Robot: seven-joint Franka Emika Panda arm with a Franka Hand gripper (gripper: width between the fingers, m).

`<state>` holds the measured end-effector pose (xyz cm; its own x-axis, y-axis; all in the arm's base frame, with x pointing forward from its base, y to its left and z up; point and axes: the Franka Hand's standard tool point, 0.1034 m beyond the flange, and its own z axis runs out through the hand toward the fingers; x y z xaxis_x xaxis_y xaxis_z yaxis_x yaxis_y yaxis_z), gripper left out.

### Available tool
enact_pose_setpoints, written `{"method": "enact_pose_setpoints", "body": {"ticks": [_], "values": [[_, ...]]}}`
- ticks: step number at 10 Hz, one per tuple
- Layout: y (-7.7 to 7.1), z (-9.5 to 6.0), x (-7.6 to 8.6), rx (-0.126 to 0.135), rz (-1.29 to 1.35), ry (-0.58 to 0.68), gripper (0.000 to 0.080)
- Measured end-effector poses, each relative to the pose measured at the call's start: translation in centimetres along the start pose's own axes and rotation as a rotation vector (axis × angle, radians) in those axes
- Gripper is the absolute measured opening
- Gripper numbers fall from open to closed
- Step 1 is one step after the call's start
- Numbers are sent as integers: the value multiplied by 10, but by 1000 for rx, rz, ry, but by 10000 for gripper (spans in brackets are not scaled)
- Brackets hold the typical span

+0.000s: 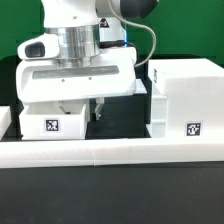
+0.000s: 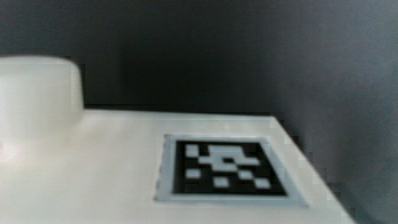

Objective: Assemble drawer

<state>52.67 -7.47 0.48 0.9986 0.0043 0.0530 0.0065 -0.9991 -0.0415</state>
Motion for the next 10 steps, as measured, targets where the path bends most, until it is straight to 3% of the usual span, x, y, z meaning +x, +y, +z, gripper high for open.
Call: {"method": "enact_pose_setpoints", "body": {"ticks": [1,3,8,10], "values": [[0,0,0,0,0,0,81],[0,0,1,0,0,1,40],[-1,-2,1,-1,-11,-1,40],[-12,-17,3,7,-132,-18,41]]}}
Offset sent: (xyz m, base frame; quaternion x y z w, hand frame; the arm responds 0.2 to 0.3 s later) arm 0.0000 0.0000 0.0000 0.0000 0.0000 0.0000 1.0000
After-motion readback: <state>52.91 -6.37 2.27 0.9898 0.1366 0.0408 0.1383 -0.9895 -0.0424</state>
